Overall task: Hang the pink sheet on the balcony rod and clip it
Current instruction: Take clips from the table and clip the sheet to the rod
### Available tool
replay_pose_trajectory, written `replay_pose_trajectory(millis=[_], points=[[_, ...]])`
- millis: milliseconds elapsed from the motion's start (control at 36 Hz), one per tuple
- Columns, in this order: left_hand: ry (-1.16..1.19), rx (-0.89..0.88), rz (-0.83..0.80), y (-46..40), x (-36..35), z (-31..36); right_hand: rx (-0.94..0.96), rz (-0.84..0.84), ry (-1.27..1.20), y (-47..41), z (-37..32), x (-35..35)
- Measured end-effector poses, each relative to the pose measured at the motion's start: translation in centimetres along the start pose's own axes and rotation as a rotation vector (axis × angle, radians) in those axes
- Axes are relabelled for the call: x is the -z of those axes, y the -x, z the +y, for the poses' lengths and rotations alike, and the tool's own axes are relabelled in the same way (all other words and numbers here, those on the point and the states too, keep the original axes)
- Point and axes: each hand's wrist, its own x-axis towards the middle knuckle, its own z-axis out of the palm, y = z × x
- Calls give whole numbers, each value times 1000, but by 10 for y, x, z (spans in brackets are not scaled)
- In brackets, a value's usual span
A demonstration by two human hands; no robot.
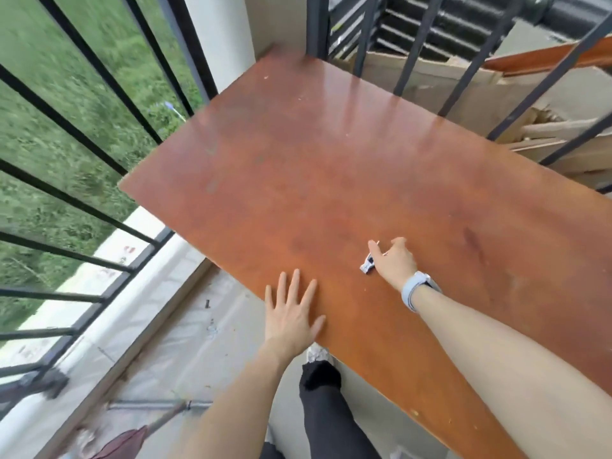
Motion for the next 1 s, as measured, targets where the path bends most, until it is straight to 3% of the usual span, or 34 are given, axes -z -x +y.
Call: replay_pose_trajectory(millis=[167,250,472,667,861,1000], points=[[43,11,-12,0,4,-1,6,-16,65,-7,-13,-8],[187,71,6,8,9,-6,84,-78,5,6,-25,-14],[332,365,311,100,19,-64,485,-309,-49,111,-73,-64],[301,641,691,267,-13,-131,678,-477,-209,273,-91,-142],[387,1048,732,492,-91,-174,954,-755,-46,477,-72,-232],[337,1366,862,645,-147,-181,1334,-938,145,624,-48,-286]])
